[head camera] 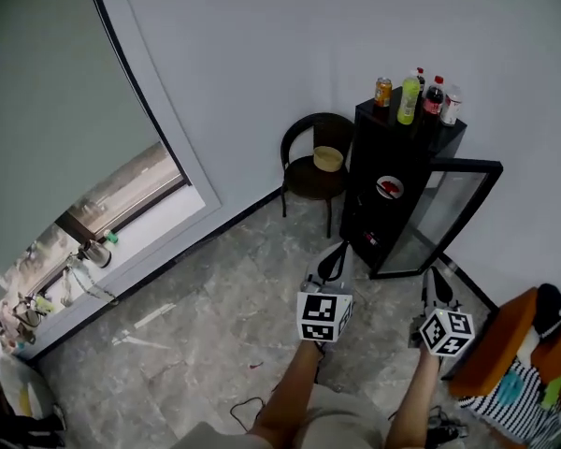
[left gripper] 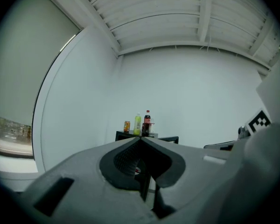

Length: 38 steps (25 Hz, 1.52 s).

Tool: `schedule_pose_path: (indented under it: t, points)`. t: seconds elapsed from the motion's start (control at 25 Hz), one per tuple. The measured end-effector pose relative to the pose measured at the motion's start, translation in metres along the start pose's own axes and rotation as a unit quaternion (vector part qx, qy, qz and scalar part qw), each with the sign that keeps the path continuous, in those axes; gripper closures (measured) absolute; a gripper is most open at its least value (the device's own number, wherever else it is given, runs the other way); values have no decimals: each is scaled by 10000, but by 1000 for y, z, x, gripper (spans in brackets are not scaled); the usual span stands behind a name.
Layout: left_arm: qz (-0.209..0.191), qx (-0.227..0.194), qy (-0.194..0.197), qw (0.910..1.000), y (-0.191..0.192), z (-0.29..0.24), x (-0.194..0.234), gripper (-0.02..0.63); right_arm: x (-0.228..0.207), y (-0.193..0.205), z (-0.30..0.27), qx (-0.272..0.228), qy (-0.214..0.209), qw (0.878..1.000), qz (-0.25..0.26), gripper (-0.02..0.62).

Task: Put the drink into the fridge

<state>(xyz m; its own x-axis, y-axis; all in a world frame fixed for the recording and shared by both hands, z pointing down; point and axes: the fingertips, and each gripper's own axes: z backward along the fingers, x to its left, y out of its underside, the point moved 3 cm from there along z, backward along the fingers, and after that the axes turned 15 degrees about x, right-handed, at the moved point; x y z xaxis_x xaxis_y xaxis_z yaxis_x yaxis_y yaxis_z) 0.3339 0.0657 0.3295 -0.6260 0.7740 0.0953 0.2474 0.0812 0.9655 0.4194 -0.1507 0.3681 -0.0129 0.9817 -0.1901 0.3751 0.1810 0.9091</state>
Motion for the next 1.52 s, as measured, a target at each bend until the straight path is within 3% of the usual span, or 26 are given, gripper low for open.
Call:
schedule_pose_path:
  t: [0.2, 0.4, 0.52, 0.76, 1.0, 1.32, 1.52]
  points:
    - [-62, -174, -152, 9997, -23, -30, 49, 597, 16, -28, -52, 66, 7, 9997, 239, 588]
    - [104, -264, -26, 9996, -41, -59, 111, 597, 40, -57, -110, -8, 99, 9992, 385, 588]
    - [121, -91, 106, 9998, -37, -83, 138, 597, 44, -69, -146, -113, 74, 9994, 314, 588]
    - [-39, 243, 425, 9988, -34, -128, 154, 597, 24, -86, -174, -269, 499, 9983, 113, 588]
    - [-147, 447, 718, 9963, -44, -169, 144, 597, 2, -110, -192, -556, 641, 9964, 11, 588]
    - [-656, 655, 1303, 9871, -48, -252, 99, 597, -59, -128, -235, -562, 867, 9945, -152, 588]
    - [-1006, 827, 1515, 9798, -68, -317, 77, 597, -97, -170, -263, -813, 1058, 9906, -300, 588]
